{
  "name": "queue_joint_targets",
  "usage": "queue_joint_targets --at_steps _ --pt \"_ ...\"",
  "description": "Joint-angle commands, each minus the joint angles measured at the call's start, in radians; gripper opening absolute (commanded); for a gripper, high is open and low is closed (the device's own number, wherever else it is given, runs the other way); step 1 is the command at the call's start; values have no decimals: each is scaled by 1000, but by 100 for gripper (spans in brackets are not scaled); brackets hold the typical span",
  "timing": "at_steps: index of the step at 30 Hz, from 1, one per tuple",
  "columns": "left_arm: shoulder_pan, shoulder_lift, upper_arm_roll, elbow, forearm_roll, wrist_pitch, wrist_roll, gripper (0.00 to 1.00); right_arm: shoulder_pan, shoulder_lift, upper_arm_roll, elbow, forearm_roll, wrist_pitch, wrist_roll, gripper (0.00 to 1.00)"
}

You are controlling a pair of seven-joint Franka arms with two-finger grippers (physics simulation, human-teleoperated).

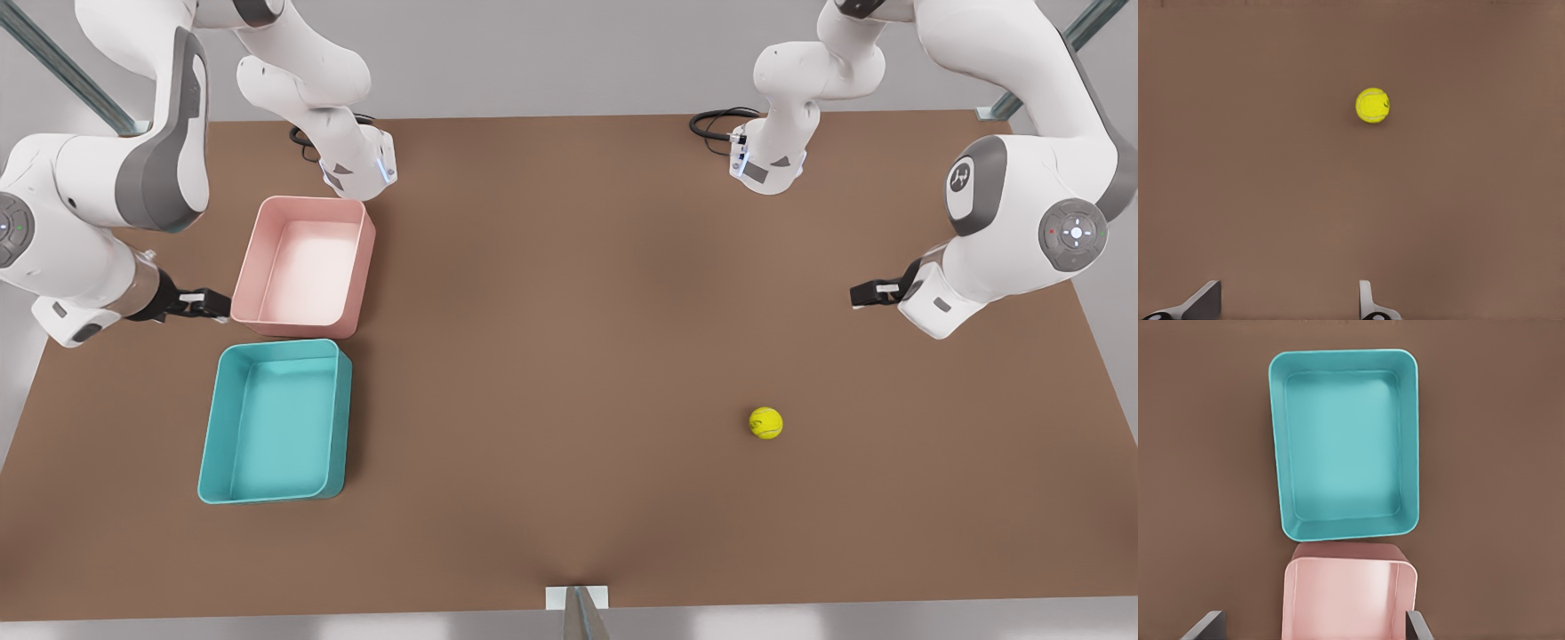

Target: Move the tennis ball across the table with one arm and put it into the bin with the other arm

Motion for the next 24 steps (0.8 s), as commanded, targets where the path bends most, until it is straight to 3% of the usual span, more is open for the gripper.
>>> queue_joint_targets --at_steps 1,4,5,6,7,8,13,15,19,24 --pt "0 -1 0 -1 0 6 -19 100 1 -1 0 0 -1 10 23 100" --pt "0 7 0 -4 2 6 -18 100 -7 -1 0 3 3 2 22 100" --pt "0 39 0 -2 8 12 29 72 -7 -3 0 3 -3 -1 20 100" --pt "0 78 0 -2 9 76 141 57 -7 -3 0 2 -3 -1 22 100" --pt "0 124 0 2 11 116 154 29 -7 -3 0 2 -5 -2 22 100" --pt "0 179 -6 12 9 173 162 21 -7 -3 0 2 -5 -2 22 100" --pt "14 337 1 -11 54 514 770 21 -7 -4 1 2 -5 -2 28 100" --pt "12 368 -8 -65 54 650 1249 21 -7 -3 3 2 -5 -2 29 100" --pt "15 467 -6 -64 61 737 1902 21 -7 -3 3 2 -5 -2 29 100" --pt "22 493 -6 -99 63 774 1869 21 -7 -3 3 2 -5 -2 26 100"
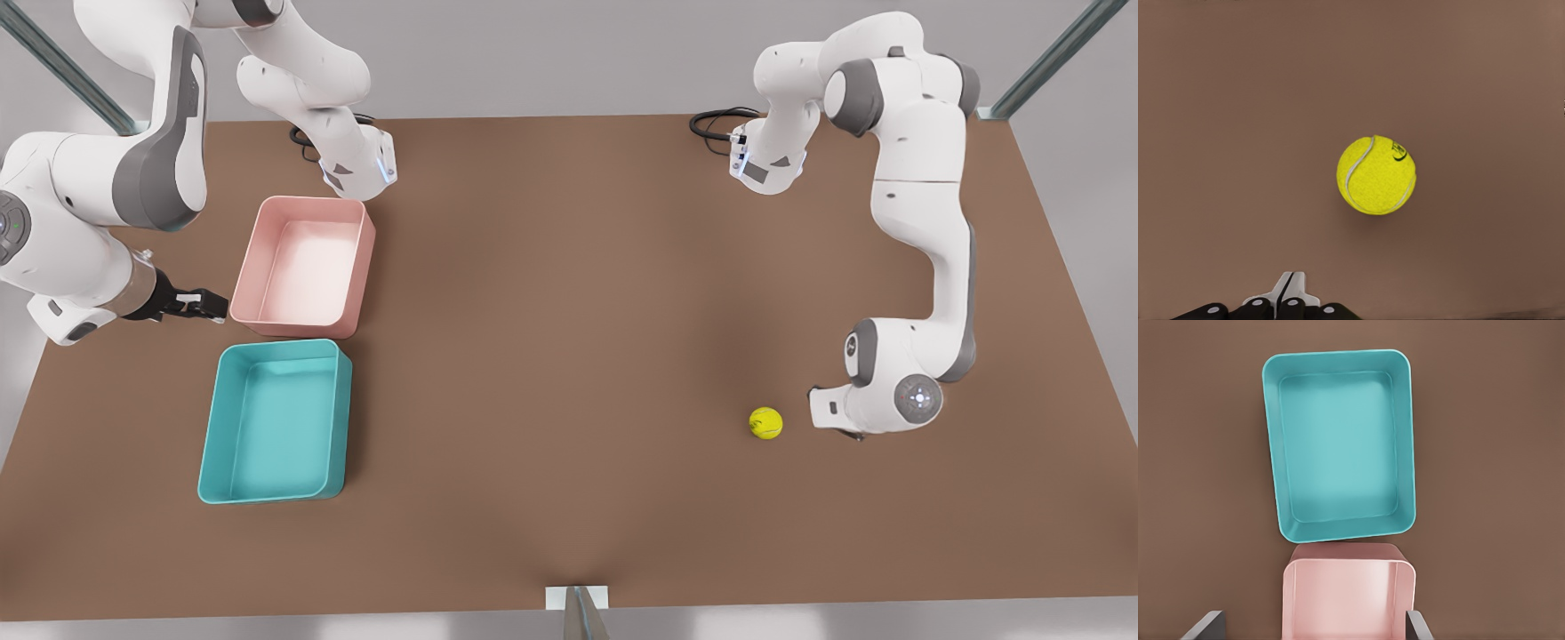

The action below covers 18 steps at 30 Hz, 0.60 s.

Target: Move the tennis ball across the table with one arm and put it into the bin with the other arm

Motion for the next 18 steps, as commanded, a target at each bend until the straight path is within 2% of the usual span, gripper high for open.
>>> queue_joint_targets --at_steps 1,4,5,10,18 --pt "1 17 0 -5 54 130 969 21 0 -1 0 0 1 -1 6 100" --pt "-1 32 -2 -10 69 156 966 21 0 -1 0 0 2 -1 8 100" --pt "5 18 -3 -56 88 209 910 21 0 -1 0 -1 1 -2 6 100" --pt "-1 20 -26 -74 98 209 766 21 0 0 0 0 -1 -1 6 100" --pt "-2 41 -26 -97 213 221 771 21 0 2 0 0 -1 1 5 100"
